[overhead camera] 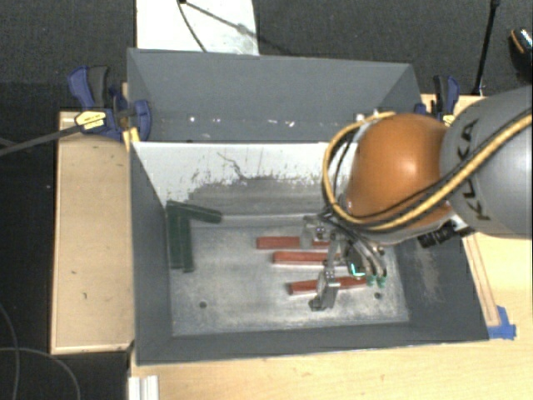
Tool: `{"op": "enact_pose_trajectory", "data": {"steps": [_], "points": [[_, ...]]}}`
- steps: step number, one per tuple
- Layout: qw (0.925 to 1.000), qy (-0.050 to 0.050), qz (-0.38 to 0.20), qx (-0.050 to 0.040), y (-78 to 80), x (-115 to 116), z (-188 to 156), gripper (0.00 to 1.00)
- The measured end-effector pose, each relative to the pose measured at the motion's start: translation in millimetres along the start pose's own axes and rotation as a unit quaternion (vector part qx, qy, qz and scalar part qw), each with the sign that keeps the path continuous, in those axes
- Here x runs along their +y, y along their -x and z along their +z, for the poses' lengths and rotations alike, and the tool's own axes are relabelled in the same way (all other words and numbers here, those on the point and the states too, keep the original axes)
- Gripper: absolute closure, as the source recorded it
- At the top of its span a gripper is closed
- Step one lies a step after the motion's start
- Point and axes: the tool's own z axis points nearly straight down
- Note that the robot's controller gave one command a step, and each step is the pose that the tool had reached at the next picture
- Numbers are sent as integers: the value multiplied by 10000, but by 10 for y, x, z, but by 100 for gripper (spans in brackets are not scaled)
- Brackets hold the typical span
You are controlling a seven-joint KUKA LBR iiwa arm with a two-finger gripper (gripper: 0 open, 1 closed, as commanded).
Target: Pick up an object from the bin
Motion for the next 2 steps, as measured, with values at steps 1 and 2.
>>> {"op": "enact_pose_trajectory", "data": {"steps": [1,2], "points": [[9984,-4,-570,-34,587,-746,1302,0],[9983,-3,-572,-65,599,-721,1246,100]]}}
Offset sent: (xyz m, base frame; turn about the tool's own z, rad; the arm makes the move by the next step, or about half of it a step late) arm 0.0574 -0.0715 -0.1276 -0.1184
